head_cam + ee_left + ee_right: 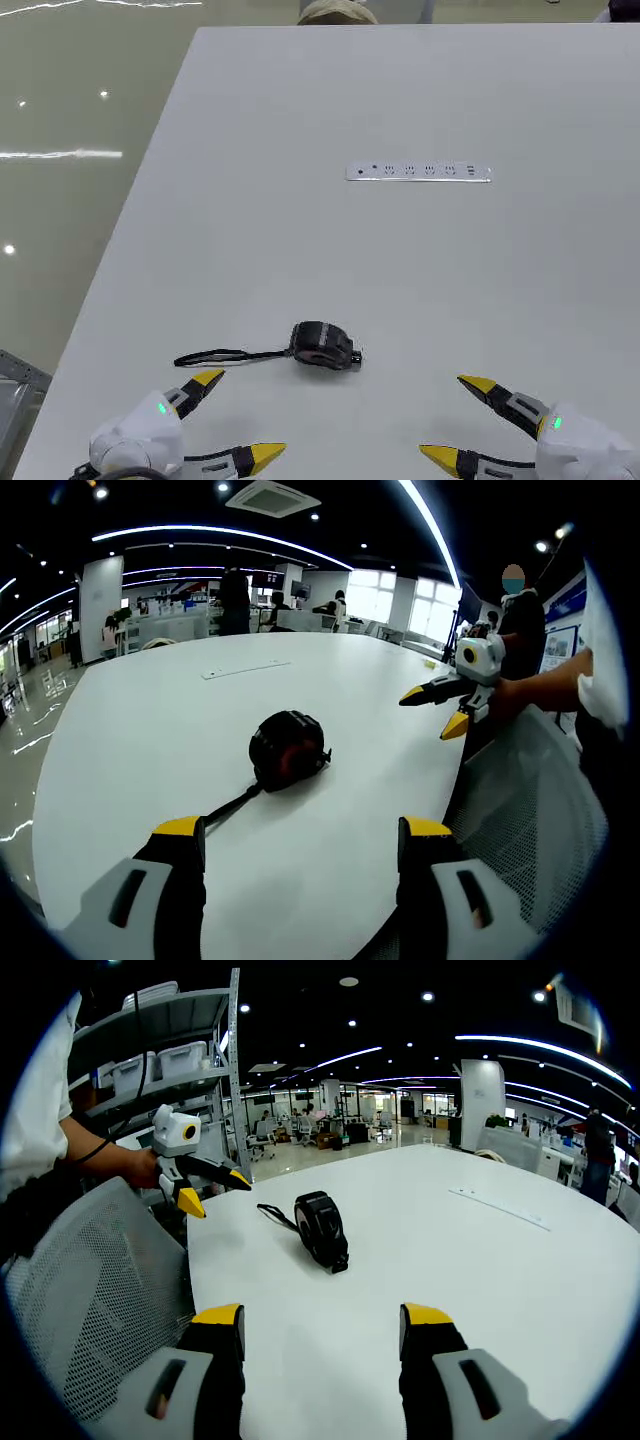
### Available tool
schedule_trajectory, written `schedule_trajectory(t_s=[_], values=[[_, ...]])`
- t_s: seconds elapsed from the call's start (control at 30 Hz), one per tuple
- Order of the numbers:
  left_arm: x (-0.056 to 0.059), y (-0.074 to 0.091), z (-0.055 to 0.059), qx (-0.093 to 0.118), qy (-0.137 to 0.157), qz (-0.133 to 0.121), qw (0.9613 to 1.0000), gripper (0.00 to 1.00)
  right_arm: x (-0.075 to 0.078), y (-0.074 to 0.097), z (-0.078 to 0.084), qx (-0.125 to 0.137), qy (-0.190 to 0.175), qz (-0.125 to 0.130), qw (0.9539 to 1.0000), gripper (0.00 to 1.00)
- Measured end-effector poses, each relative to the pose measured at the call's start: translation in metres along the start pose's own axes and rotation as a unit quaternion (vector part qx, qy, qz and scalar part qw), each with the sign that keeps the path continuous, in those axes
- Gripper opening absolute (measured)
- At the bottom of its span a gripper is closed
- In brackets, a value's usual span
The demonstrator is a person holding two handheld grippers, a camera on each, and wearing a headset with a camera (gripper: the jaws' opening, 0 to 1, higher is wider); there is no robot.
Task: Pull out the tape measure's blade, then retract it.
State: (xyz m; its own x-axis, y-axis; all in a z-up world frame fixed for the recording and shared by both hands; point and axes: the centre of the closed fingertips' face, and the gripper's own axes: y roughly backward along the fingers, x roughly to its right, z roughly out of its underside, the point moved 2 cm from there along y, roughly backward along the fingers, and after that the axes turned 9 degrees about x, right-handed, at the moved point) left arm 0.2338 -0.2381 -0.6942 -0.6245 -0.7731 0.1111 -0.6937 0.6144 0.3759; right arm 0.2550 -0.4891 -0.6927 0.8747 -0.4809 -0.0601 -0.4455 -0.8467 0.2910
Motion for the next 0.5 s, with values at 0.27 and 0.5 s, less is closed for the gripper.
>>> schedule_trajectory(t_s=[0.27,0.5], values=[[-0.007,-0.011,0.001,-0.015,-0.007,0.023,0.9996,0.78,0.005,-0.011,0.004,-0.004,-0.005,-0.012,0.9999,0.63],[-0.012,-0.022,0.002,-0.026,-0.006,0.042,0.9988,0.78,0.010,-0.023,0.003,-0.002,-0.008,-0.023,0.9997,0.62]])
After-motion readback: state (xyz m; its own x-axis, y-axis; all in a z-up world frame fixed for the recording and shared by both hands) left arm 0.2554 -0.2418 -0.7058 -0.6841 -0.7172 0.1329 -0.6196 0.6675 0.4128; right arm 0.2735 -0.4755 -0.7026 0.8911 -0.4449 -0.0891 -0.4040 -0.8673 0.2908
